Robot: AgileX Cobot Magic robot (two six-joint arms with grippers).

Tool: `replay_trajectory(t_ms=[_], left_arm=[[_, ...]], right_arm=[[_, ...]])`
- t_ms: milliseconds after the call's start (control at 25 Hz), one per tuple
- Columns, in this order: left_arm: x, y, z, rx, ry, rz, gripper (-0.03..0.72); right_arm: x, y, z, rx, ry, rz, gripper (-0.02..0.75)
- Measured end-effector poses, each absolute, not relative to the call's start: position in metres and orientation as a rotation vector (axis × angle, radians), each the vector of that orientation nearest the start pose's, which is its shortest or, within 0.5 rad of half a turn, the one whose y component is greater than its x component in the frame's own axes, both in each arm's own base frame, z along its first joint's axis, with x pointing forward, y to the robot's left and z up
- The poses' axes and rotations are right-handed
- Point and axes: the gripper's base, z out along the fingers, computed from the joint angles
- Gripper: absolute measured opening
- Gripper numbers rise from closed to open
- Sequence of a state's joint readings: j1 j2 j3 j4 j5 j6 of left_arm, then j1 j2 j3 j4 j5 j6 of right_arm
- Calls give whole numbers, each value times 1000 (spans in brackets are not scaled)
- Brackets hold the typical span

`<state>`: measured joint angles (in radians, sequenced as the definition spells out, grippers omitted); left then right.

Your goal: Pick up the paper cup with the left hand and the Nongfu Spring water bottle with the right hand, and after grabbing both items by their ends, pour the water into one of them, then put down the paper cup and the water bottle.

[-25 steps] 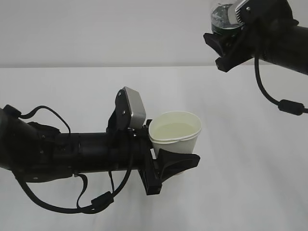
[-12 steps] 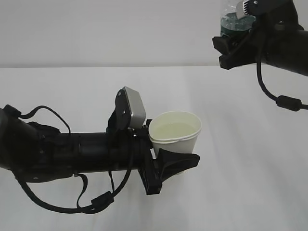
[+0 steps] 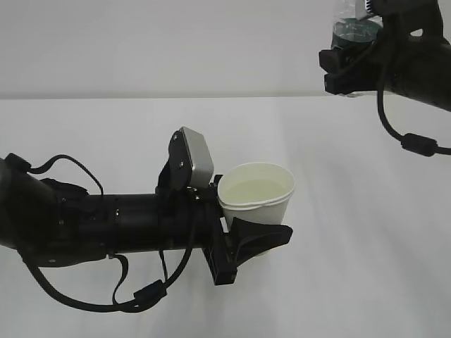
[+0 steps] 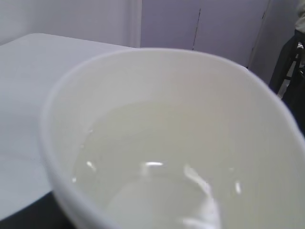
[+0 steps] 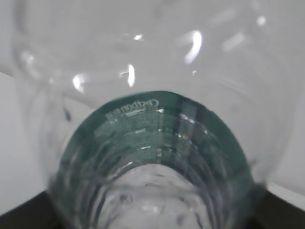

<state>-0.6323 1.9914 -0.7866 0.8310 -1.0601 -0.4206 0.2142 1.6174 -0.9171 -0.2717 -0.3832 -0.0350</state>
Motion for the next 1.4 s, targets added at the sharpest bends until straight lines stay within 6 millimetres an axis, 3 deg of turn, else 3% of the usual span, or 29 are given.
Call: replay_trajectory(t_ms=[760,1400], left_arm=[[246,-253,132,1102,1518,-1020,437],[247,-252,132,1103,1527,-1012,437]], right_arm=[[362,59,228,-337,1854,-31,451],[350,38,197,-268,1847,-84,451]])
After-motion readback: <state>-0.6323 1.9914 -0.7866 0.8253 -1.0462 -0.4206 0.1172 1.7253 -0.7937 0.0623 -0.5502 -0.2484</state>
